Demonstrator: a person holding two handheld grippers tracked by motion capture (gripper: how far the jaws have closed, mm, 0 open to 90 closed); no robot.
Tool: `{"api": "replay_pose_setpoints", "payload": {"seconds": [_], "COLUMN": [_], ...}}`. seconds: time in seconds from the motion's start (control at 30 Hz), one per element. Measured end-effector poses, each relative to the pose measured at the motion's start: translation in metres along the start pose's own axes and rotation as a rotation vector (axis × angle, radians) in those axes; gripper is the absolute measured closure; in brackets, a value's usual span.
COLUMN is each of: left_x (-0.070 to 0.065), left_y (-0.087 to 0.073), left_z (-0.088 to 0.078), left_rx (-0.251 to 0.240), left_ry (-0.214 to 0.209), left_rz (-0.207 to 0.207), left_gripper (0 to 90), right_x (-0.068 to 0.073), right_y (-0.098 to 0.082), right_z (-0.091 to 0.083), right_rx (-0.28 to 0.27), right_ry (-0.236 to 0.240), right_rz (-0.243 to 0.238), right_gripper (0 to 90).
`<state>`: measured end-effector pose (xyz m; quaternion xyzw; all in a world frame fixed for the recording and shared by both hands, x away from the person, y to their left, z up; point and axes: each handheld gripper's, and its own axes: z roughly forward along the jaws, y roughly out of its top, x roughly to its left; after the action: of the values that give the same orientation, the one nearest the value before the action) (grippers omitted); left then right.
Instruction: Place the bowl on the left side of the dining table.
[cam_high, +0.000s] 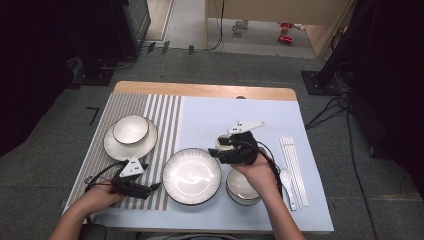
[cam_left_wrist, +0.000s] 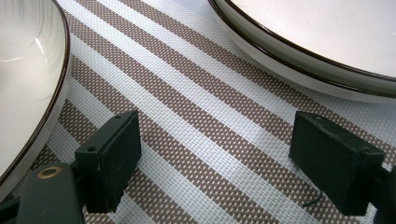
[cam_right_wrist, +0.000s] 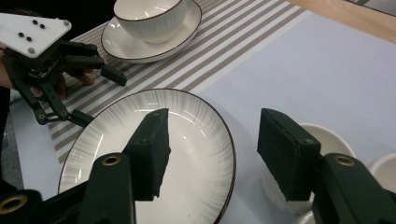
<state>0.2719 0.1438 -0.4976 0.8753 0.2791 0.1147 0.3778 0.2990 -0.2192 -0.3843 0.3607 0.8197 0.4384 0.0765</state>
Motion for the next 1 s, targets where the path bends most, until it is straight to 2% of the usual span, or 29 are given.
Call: {"api": "replay_pose_setpoints", "payload": {"seconds": [0.4, 0.8, 1.0], "left_x": [0.000, 0.000, 0.000], "left_y": [0.000, 0.000, 0.000], "left_z": [0.000, 0.000, 0.000], "left_rx": [0.000, 0.000, 0.000], "left_ry": [0.000, 0.000, 0.000], "left_rz": [0.000, 0.000, 0.000], "left_gripper": [16.6, 16.6, 16.6], "right_x": [-0.010, -0.020, -0.025], "right_y": [-0.010, -0.021, -0.027], "right_z": [-0.011, -0.023, -0.028], "right_rx": [0.002, 0.000, -0.003], "right_ry": [-0.007, -0.017, -0.015], "right_rz": [-0.004, 0.011, 0.038], "right_gripper": [43.5, 41.3, 38.9]}}
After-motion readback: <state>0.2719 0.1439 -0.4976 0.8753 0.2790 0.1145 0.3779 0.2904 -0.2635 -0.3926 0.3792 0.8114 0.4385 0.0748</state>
